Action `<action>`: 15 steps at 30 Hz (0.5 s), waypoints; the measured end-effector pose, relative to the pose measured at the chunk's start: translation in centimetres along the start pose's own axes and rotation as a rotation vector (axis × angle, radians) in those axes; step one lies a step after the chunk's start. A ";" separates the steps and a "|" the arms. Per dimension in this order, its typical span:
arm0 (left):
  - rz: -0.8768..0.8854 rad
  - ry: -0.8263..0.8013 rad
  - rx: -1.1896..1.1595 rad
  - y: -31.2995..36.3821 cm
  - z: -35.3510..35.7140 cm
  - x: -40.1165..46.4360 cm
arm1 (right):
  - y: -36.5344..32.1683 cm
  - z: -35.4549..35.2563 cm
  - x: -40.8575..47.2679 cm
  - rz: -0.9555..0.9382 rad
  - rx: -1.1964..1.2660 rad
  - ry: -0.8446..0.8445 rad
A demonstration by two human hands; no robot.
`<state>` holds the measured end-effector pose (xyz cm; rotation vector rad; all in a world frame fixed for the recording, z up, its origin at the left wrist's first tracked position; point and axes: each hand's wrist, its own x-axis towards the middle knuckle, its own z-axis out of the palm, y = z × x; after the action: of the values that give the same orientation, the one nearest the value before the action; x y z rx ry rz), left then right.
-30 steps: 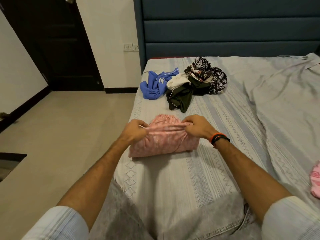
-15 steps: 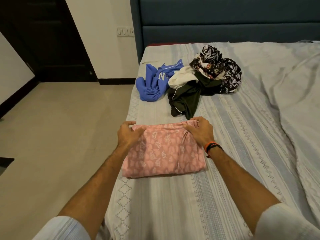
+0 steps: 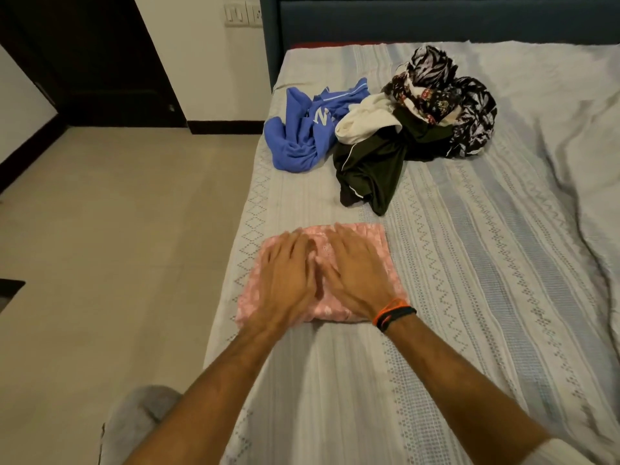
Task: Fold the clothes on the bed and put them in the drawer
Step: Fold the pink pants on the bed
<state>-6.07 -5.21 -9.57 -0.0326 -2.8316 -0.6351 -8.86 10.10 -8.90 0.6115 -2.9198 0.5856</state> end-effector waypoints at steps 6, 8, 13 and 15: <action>-0.021 -0.132 0.148 -2.5 2.6 -2.4 | 3.2 3.2 -2.5 0.087 -0.119 -0.117; -0.022 -0.121 0.144 -2.6 3.0 -2.4 | 3.3 3.6 -2.6 0.127 -0.129 -0.106; -0.025 -0.064 0.173 -3.2 4.1 -2.3 | 3.5 4.4 -2.4 0.142 -0.135 -0.083; -0.035 -0.052 0.179 -3.3 4.4 -2.3 | 3.7 4.7 -2.4 0.143 -0.131 -0.061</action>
<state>-5.11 -6.26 -15.30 0.0322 -2.9335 -0.3916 -8.24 12.26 -14.95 0.4149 -3.0472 0.3916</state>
